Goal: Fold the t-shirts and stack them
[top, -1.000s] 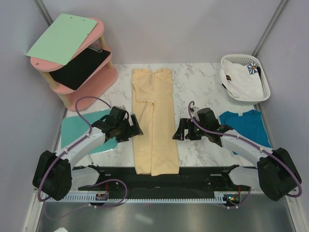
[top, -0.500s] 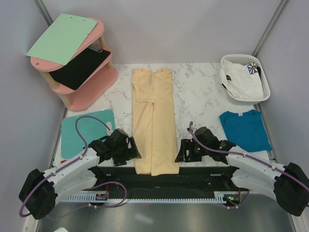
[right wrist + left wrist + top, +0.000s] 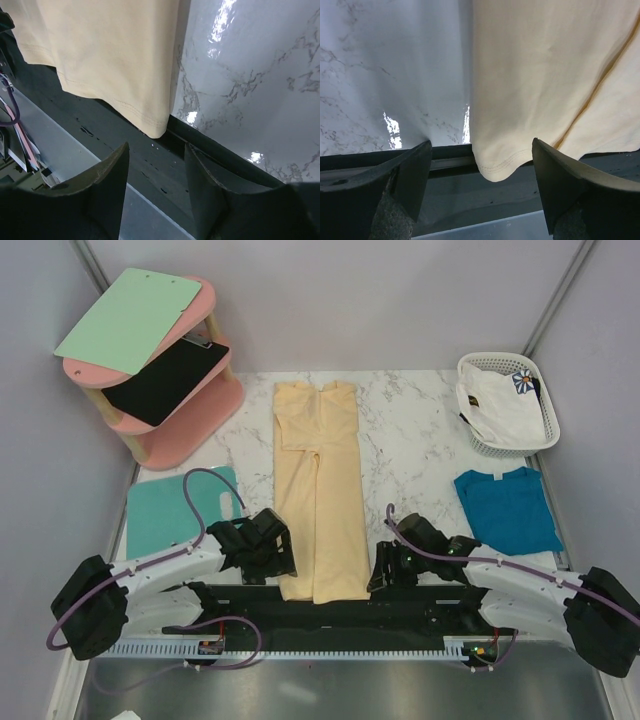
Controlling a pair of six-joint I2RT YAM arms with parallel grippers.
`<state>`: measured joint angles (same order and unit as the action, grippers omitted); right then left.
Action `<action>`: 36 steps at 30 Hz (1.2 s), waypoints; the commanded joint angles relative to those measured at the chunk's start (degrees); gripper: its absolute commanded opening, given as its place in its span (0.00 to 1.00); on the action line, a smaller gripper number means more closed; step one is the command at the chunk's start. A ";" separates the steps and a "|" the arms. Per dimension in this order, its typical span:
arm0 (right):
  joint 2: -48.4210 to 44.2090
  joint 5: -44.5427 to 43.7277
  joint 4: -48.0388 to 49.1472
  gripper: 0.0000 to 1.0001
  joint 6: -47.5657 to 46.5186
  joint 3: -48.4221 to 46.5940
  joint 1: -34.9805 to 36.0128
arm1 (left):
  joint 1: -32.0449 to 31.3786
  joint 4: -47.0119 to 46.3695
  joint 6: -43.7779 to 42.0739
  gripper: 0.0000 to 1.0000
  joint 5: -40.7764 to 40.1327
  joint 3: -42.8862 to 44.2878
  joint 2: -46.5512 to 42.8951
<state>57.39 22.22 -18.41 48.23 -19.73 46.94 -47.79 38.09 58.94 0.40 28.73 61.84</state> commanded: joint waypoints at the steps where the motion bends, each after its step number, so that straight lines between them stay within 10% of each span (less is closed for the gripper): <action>1: 0.88 -0.33 2.67 0.56 1.96 0.92 0.70 | -3.18 1.38 4.69 0.87 -1.02 -0.17 3.19; 20: 10.64 -4.46 20.52 0.44 8.02 3.90 5.62 | -9.86 -3.18 9.18 0.61 0.12 -1.75 3.81; 26: 9.77 -5.78 21.49 0.00 8.64 3.29 7.11 | -11.09 -4.42 9.62 0.02 -0.23 -1.66 3.81; 36: 1.95 -8.24 16.13 0.00 5.57 -2.51 7.82 | -11.54 3.20 9.09 0.02 -6.46 5.62 -4.36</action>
<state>62.63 16.56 -2.31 55.57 -17.76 54.54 -58.98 37.23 66.63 -0.71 28.53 60.18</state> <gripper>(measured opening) 0.014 0.033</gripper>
